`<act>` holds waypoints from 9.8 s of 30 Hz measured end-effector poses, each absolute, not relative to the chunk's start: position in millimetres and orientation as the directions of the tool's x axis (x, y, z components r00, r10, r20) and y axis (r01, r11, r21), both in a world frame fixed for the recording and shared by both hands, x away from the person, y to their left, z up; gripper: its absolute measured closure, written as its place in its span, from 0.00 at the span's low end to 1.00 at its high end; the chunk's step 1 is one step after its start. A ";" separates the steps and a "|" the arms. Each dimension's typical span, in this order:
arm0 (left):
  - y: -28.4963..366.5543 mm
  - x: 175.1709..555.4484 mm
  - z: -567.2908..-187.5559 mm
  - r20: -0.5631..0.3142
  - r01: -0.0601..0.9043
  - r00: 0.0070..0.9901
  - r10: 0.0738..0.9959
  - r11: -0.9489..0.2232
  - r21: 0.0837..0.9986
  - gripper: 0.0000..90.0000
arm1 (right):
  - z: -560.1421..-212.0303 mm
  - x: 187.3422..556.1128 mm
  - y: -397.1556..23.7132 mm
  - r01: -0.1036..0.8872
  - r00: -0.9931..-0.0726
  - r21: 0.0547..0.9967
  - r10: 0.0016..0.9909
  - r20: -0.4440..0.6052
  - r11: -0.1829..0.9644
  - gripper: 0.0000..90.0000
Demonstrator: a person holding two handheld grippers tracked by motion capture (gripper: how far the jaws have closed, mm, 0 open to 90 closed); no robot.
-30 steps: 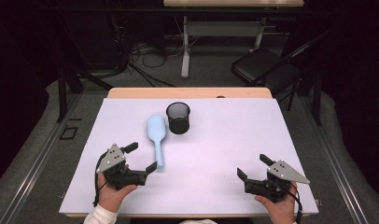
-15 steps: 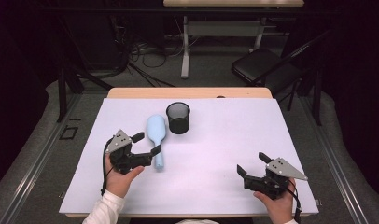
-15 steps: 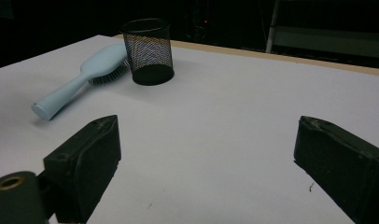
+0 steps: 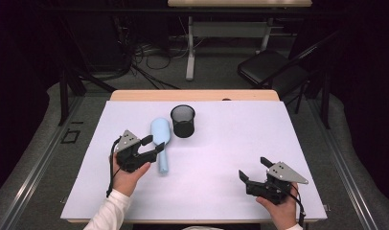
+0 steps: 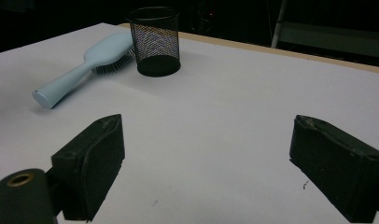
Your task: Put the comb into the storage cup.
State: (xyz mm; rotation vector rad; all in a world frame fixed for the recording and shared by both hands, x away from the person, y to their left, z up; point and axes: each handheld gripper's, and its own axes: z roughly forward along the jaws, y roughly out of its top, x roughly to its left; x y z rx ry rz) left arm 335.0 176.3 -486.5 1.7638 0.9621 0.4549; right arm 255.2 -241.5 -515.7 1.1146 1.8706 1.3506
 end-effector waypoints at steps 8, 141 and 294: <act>169.8 342.5 -495.6 -0.192 0.462 0.586 0.787 -0.130 0.877 0.61 | -516.5 256.4 -241.7 0.300 -0.483 0.942 0.876 0.016 0.148 0.11; 173.9 364.7 -519.9 -0.139 0.670 0.436 0.889 -0.218 0.710 0.46 | -522.4 260.2 -248.3 0.329 -0.499 0.938 0.863 0.077 0.106 0.14; 147.3 441.6 -531.0 -0.144 0.912 0.290 0.946 -0.228 0.341 0.57 | -526.1 263.9 -249.3 0.366 -0.519 0.924 0.848 0.104 0.111 0.15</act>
